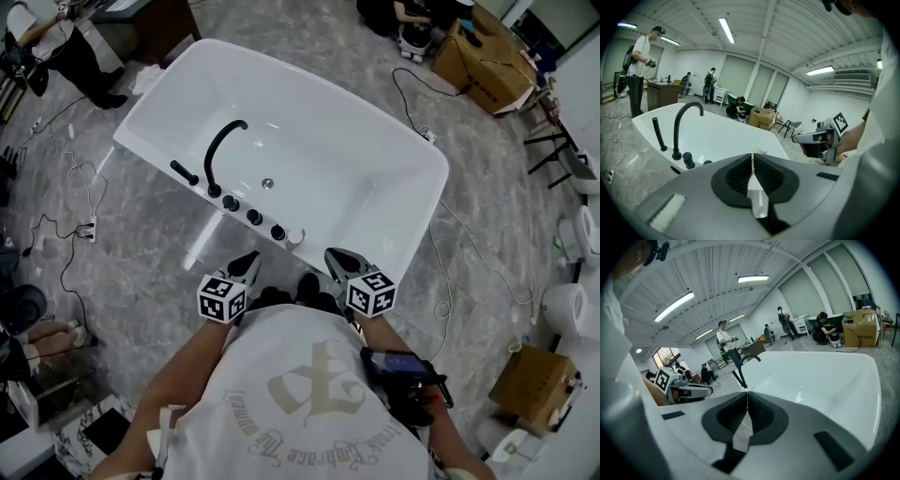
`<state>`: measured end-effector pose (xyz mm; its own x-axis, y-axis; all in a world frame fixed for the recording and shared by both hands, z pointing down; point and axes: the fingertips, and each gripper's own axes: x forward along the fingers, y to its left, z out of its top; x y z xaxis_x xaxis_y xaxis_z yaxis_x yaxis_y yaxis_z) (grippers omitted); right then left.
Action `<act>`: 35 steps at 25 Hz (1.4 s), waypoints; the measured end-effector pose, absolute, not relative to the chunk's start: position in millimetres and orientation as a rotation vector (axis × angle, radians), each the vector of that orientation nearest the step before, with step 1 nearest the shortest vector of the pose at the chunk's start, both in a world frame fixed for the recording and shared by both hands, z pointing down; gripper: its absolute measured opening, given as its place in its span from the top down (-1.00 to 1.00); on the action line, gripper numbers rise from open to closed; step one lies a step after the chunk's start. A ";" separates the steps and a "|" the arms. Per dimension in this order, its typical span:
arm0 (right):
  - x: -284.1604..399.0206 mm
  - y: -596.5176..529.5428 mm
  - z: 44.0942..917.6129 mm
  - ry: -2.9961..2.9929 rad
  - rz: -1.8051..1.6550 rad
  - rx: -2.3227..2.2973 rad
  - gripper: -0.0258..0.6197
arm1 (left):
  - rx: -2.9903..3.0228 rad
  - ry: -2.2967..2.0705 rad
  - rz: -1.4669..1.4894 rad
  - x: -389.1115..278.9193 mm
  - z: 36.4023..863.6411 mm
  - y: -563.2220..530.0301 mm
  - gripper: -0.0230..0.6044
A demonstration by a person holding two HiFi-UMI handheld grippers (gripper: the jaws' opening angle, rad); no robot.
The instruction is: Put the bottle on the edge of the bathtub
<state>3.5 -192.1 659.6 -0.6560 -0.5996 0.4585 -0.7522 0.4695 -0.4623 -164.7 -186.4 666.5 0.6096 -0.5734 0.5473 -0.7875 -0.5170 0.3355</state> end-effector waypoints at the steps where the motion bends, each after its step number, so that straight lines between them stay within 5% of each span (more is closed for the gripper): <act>1: 2.4 -190.8 656.4 -2.490 0.948 1.169 0.90 | 2.282 -1.069 0.488 -165.7 662.2 -185.1 0.87; 35: -28.0 -113.6 634.3 -2.472 0.849 1.438 0.90 | 2.477 -0.818 0.455 -175.6 625.9 -145.4 0.91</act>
